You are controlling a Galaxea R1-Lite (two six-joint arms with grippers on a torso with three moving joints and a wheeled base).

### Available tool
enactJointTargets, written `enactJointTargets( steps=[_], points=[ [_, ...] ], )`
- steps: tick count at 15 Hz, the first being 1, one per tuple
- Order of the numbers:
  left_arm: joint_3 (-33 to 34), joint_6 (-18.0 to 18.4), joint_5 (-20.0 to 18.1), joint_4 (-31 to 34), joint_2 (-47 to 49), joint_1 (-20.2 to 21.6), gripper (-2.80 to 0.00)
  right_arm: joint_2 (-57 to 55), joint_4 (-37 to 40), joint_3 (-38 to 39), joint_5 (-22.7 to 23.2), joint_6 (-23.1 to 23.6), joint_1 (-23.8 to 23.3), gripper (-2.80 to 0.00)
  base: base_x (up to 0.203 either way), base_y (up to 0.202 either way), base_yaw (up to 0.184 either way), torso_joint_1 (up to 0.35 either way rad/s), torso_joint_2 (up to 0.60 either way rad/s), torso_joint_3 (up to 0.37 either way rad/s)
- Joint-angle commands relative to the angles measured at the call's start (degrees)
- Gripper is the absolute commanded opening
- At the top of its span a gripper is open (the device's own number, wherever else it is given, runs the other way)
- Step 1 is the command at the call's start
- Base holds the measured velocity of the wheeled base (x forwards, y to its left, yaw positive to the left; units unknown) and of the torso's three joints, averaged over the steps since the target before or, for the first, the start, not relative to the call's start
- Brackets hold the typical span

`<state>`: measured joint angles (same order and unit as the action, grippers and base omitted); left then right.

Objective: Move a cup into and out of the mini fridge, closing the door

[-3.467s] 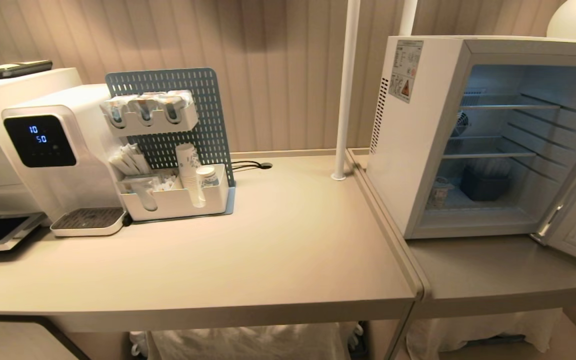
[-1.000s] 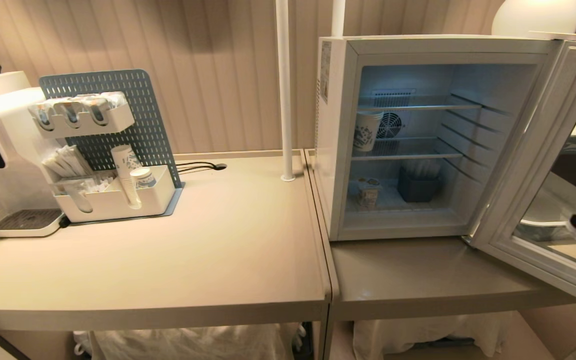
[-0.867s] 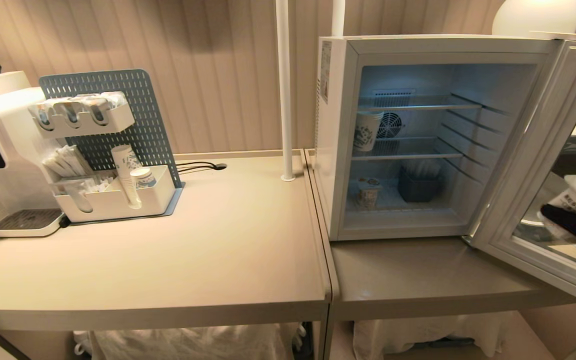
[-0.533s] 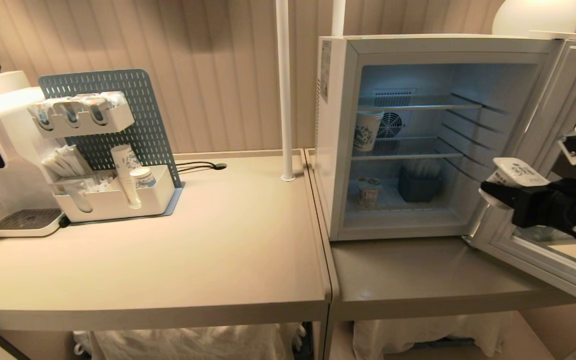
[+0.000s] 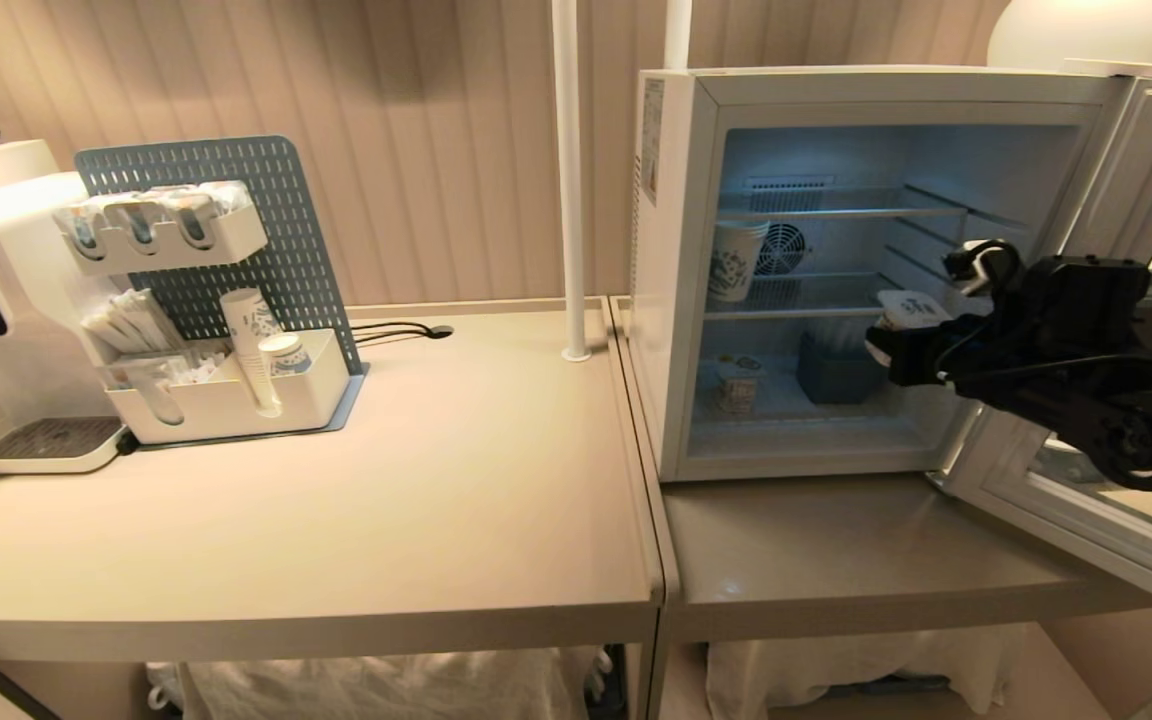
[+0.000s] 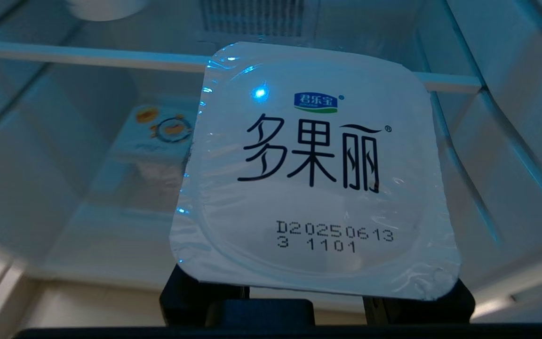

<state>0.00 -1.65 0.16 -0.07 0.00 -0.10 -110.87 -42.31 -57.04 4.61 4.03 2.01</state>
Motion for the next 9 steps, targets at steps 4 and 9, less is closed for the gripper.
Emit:
enactJointTargets(
  steps=[4,9],
  points=[
    [0.1,0.0,0.0,0.0,0.1,0.0,-2.80,-1.9,1.6,-3.0,-0.7,-0.3,0.5,-2.80,0.000,0.000,0.000,0.000,0.00,0.000],
    [0.1,0.0,0.0,0.0,0.1,0.0,-2.80,0.5,4.1,-4.7,-0.7,-0.3,0.5,-2.80,0.000,0.000,0.000,0.000,0.00,0.000]
  ],
)
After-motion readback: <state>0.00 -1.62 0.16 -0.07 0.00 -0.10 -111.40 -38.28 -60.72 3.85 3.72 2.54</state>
